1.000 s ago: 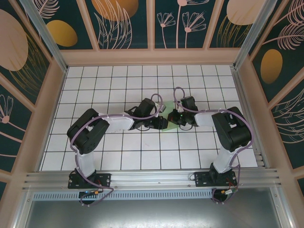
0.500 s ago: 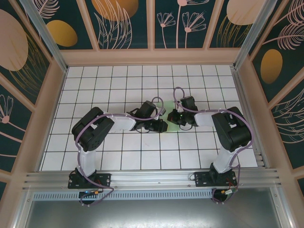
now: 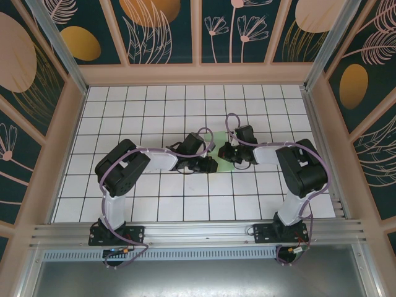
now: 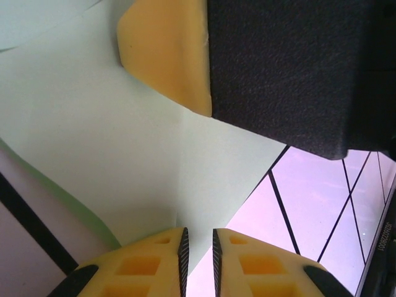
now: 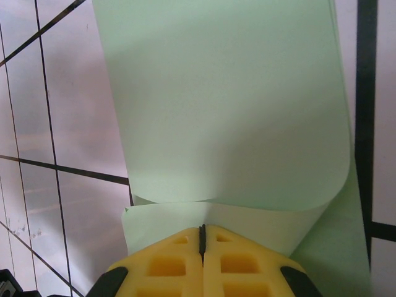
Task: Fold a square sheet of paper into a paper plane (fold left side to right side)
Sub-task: Fold the triangle a second time at the center of the table.
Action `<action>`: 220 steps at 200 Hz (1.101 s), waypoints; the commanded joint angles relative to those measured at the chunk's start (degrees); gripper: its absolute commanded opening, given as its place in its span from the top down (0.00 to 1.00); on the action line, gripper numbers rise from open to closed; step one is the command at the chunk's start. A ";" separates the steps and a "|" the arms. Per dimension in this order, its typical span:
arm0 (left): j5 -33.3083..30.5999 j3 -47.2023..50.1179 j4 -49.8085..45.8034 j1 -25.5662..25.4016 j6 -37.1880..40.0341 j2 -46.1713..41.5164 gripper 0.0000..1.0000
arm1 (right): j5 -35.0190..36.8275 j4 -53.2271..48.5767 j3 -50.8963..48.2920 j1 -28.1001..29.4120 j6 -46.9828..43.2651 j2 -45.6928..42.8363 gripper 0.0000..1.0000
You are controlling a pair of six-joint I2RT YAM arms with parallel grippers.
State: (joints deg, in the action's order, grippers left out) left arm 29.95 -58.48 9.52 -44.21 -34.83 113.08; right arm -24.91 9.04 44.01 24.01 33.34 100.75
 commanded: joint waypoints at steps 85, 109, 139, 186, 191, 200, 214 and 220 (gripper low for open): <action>-4.71 0.62 -5.65 -1.75 0.73 3.09 0.86 | -1.07 4.73 -7.59 1.46 -0.55 -11.40 1.00; -5.26 0.55 -5.92 -1.76 0.82 2.92 0.87 | -1.28 7.32 -8.80 2.52 0.58 -9.41 1.00; -5.69 0.60 -6.19 -1.79 0.82 2.76 0.92 | -1.15 9.19 -8.00 3.64 0.42 -6.54 1.00; -6.30 0.60 -6.51 -1.85 0.68 2.70 0.97 | 0.39 7.82 -6.48 4.01 -0.79 -3.92 1.00; -6.43 0.64 -6.60 -1.85 0.56 2.72 0.98 | 0.82 7.40 -6.40 3.96 -1.05 -3.79 1.00; -6.73 0.61 -6.83 -1.85 0.51 2.76 0.98 | 1.74 6.53 -6.32 3.96 -1.64 -3.61 1.00; -6.86 0.53 -7.13 -1.80 0.55 2.76 0.99 | 2.94 5.22 -6.05 3.84 -2.65 -3.21 1.00; -6.93 0.59 -7.23 -1.85 0.51 2.76 0.99 | 3.54 4.66 -5.91 3.69 -3.11 -3.03 1.00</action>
State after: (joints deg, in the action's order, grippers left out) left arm 26.46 -58.61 8.49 -45.12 -34.76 113.14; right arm -24.67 15.62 36.40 27.49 32.91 96.23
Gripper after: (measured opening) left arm 0.069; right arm 0.063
